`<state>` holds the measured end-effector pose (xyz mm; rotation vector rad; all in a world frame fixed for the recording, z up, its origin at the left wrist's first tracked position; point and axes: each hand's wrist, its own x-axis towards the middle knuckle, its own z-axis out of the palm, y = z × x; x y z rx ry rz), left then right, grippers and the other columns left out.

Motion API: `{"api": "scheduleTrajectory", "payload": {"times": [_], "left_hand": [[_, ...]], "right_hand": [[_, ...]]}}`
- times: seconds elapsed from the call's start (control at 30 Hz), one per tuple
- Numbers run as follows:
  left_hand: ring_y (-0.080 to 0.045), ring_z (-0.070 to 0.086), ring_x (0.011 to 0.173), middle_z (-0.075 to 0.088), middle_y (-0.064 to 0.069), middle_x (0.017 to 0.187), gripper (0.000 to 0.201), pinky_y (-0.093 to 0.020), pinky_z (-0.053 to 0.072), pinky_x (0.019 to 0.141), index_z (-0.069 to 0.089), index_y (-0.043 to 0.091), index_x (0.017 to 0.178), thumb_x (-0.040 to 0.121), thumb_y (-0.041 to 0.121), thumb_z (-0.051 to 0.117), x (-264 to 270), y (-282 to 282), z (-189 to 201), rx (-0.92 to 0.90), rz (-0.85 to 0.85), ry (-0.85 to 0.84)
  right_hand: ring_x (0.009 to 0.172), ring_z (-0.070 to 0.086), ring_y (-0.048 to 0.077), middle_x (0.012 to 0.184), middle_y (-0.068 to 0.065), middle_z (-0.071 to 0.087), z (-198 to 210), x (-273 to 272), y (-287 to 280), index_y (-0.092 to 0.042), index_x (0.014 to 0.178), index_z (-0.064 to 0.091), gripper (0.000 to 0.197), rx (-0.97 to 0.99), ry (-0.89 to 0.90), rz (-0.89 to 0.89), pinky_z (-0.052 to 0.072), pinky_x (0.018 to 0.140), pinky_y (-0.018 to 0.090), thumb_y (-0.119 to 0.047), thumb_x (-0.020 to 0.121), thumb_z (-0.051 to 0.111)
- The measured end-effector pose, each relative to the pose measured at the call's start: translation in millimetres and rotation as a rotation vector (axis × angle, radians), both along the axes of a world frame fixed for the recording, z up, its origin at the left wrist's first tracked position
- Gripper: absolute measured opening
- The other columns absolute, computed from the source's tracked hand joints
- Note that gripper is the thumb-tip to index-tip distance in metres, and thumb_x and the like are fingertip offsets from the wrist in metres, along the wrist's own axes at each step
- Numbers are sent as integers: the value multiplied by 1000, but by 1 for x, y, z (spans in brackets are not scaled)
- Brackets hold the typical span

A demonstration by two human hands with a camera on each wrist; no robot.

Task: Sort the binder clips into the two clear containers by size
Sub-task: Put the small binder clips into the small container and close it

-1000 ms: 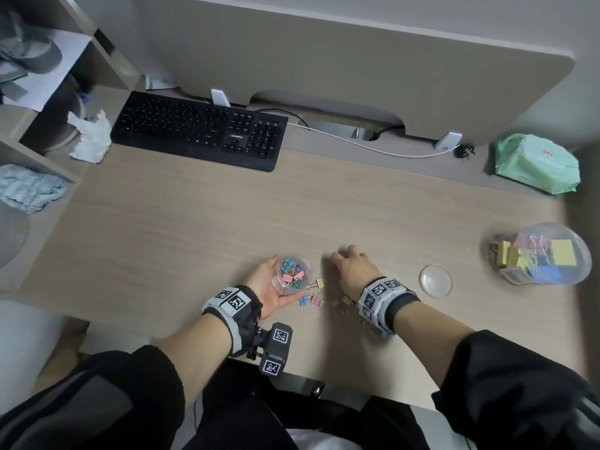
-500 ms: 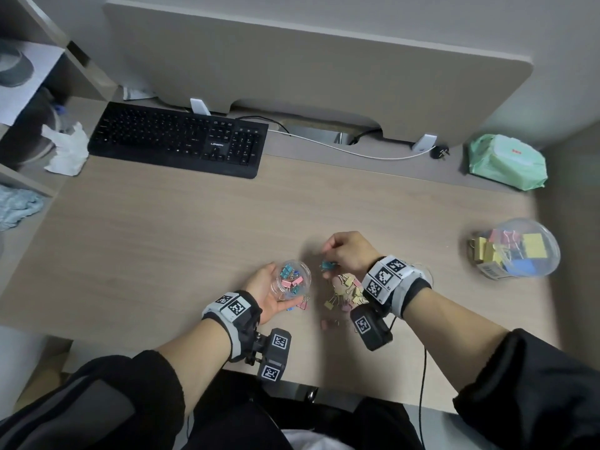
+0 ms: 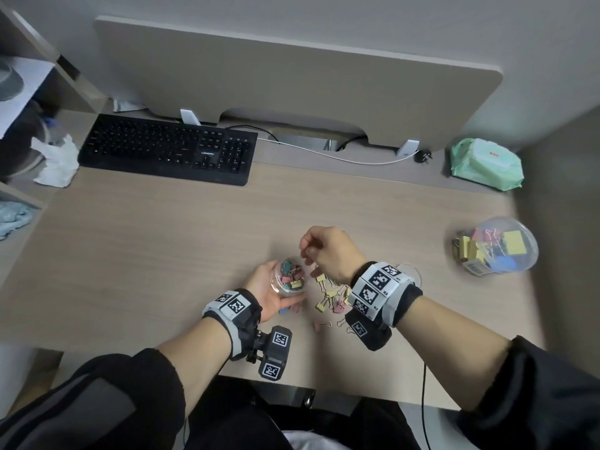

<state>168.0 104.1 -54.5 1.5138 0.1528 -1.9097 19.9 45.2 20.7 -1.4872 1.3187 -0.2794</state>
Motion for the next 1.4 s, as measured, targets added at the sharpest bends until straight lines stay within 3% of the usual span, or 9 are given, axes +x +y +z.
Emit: {"api": "scheduleTrajectory", "payload": {"times": [0.23, 0.37, 0.5, 0.67, 0.8, 0.9, 1.17, 1.3, 1.4], "left_hand": [[-39, 65, 116, 66, -24, 132, 43, -53, 59, 86, 63, 4, 131, 108, 33, 41, 10, 8, -4, 15, 5, -26], [-41, 65, 119, 67, -25, 130, 41, -55, 56, 96, 64, 3, 128, 107, 31, 41, 17, 14, -5, 9, 15, -32], [-39, 68, 113, 69, -24, 126, 41, -51, 59, 86, 65, 6, 125, 109, 33, 38, 21, 23, -5, 24, 19, -29], [-33, 71, 95, 72, -20, 111, 37, -47, 59, 75, 67, 8, 116, 109, 32, 38, 20, 30, -3, 19, 9, -40], [-33, 71, 93, 72, -20, 114, 42, -44, 63, 67, 64, 7, 126, 109, 36, 38, 21, 34, -3, 46, 28, -43], [-34, 71, 95, 70, -21, 118, 44, -45, 64, 65, 61, 7, 133, 109, 37, 40, 23, 38, -6, 65, 46, -60], [-35, 70, 101, 69, -22, 125, 43, -48, 63, 73, 60, 7, 135, 108, 36, 43, 26, 41, -12, 70, 57, -68], [-34, 69, 100, 69, -21, 118, 42, -48, 61, 74, 62, 7, 131, 109, 36, 42, 24, 40, -14, 64, 48, -58], [-34, 69, 99, 70, -21, 114, 42, -49, 59, 75, 62, 7, 130, 109, 37, 41, 21, 38, -15, 67, 34, -55]], "right_hand": [[86, 66, 34, 97, 13, 69, -45, -62, -6, -16, 91, 62, 10, -5, 472, 4, 57, 77, 44, -17, 82, 58], [97, 56, 28, 118, 12, 56, -66, -83, 13, -14, 119, 49, 52, 117, 768, 155, 47, 83, 34, -45, 80, 65], [105, 58, 29, 121, 7, 36, -76, -79, 35, -21, 128, 39, 88, 183, 843, 216, 50, 92, 38, -64, 60, 75], [107, 53, 34, 126, 9, 29, -88, -50, 49, -25, 129, 33, 86, 49, 806, 247, 48, 93, 39, -54, 63, 79], [107, 48, 34, 132, 16, 30, -97, -27, 55, -18, 132, 31, 59, -75, 857, 291, 45, 91, 36, -24, 83, 63], [111, 45, 35, 132, 14, 29, -104, -19, 55, -22, 137, 30, 61, -30, 805, 254, 48, 88, 38, -7, 83, 55], [112, 47, 35, 131, 12, 33, -109, -19, 44, -17, 128, 46, 44, -1, 810, 249, 50, 90, 40, -12, 86, 54], [104, 58, 32, 129, 12, 43, -105, -30, 33, -13, 113, 59, 34, 10, 720, 212, 49, 93, 38, -2, 84, 45], [83, 57, 26, 111, 13, 60, -94, -37, 25, -19, 85, 57, 17, 51, 613, 104, 47, 73, 29, -3, 84, 51]]}}
